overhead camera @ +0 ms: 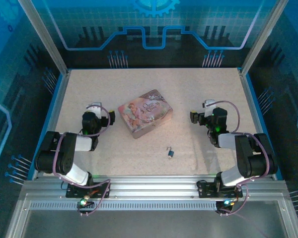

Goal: Unlock a padlock with a key

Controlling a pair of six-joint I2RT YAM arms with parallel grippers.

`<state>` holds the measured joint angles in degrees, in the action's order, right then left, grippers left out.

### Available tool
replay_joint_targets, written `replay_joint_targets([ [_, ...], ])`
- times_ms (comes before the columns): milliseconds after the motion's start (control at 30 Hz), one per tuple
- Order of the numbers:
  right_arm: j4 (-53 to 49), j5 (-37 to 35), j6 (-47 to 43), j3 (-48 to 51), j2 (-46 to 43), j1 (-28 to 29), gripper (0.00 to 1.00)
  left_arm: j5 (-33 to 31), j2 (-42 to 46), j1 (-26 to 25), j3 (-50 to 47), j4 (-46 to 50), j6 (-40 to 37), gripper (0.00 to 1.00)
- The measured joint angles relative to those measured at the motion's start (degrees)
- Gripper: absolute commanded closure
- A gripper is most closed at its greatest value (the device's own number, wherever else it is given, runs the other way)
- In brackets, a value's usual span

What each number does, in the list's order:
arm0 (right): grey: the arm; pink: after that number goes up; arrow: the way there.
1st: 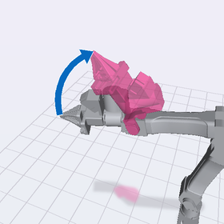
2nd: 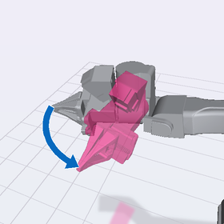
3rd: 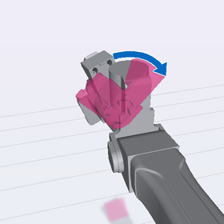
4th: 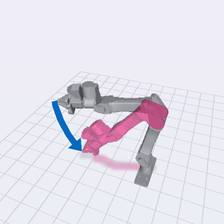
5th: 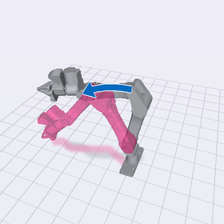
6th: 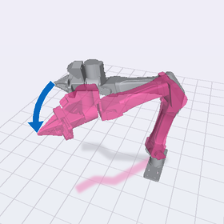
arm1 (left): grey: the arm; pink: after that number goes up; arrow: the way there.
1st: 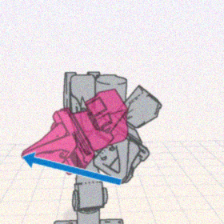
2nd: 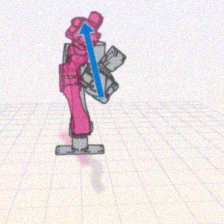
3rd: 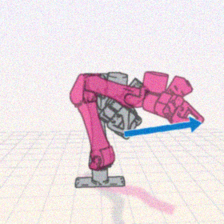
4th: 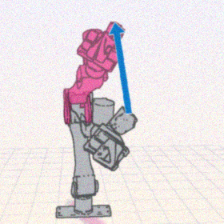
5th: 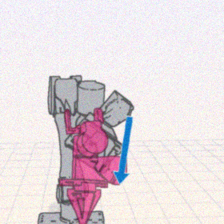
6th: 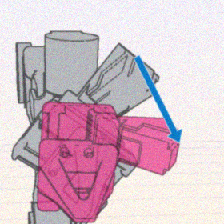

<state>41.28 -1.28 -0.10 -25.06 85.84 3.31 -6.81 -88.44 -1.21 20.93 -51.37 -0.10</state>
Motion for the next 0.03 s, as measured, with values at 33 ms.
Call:
replay_joint_targets([
  [33, 0.0, 0.0, 0.0, 0.0, 0.0, 0.0, 0.00, 0.0, 0.0, 0.0, 0.0, 0.0, 0.0, 0.01],
])
